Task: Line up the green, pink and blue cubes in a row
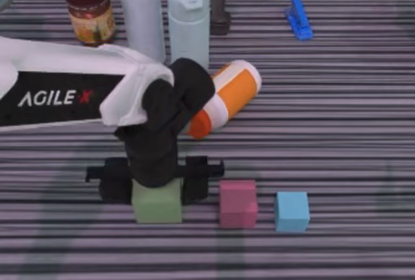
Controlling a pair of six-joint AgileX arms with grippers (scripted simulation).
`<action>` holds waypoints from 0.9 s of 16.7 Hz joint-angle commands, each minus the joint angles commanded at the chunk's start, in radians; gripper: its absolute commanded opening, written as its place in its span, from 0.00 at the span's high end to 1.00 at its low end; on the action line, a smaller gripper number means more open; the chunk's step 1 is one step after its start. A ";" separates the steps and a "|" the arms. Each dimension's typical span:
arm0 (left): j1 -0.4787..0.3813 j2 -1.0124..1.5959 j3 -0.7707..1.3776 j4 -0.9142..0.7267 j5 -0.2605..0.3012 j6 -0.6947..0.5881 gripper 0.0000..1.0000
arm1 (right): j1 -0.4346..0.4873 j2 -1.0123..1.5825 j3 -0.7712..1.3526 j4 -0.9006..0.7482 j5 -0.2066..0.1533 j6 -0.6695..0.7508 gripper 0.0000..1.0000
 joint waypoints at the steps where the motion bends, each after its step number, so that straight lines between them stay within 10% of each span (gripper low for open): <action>1: 0.000 0.011 -0.015 0.024 0.000 0.000 1.00 | 0.000 0.000 0.000 0.000 0.000 0.000 0.00; 6: 0.000 0.020 -0.026 0.041 0.000 0.000 1.00 | 0.000 0.000 0.000 0.000 0.000 0.000 0.00; 15: 0.000 0.020 -0.026 0.041 0.000 0.000 0.32 | 0.000 0.000 0.000 0.000 0.000 0.000 0.00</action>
